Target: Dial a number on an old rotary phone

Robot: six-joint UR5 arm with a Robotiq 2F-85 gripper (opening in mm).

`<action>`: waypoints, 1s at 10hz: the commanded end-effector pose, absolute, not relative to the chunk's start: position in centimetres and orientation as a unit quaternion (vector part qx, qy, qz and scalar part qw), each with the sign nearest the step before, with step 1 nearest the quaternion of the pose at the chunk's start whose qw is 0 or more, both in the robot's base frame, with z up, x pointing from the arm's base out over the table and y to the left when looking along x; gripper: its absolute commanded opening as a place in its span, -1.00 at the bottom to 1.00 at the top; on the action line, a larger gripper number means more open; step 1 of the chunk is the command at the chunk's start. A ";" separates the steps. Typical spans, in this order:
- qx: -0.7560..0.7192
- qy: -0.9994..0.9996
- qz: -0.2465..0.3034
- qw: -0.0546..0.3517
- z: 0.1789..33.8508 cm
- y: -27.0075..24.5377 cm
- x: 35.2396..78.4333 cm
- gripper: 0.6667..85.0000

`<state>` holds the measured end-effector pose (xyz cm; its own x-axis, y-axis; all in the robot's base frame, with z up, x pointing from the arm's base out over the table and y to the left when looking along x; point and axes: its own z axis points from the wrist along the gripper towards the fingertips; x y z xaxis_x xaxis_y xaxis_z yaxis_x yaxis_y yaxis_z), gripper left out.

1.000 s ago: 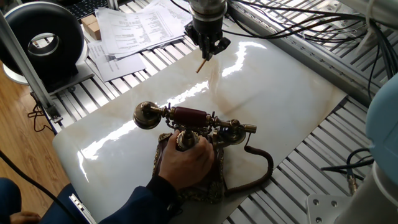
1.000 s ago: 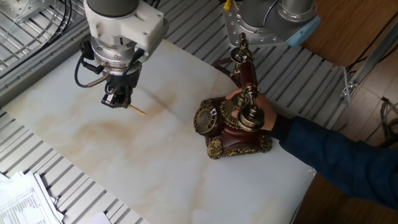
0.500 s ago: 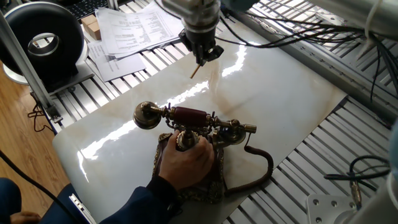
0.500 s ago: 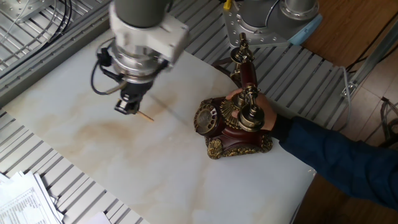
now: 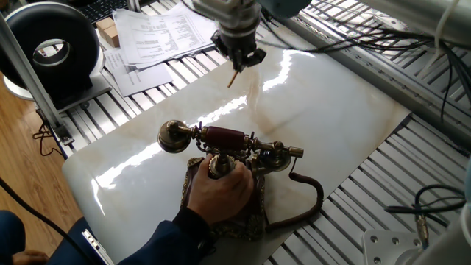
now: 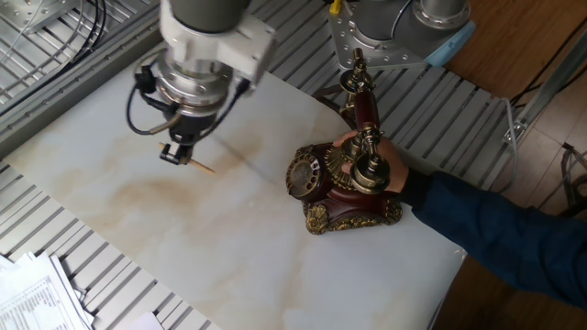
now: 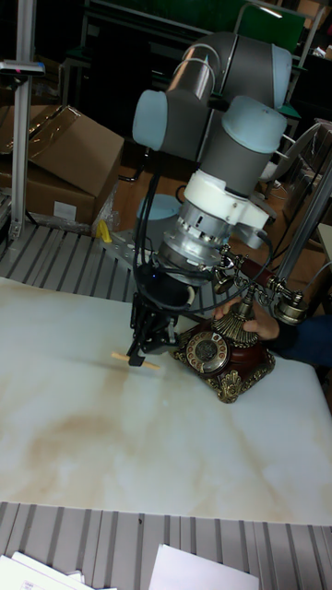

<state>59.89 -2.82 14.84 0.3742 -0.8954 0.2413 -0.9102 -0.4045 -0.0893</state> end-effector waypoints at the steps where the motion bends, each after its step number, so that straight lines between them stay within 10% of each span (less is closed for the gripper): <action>1: 0.865 -0.489 0.109 0.009 15.0 -2.4 60.3 -0.98; 5: 0.864 -0.494 0.090 -0.036 14.9 0.1 60.6 -0.98; 10: 0.870 -0.477 0.121 0.026 15.9 -1.5 59.6 -0.98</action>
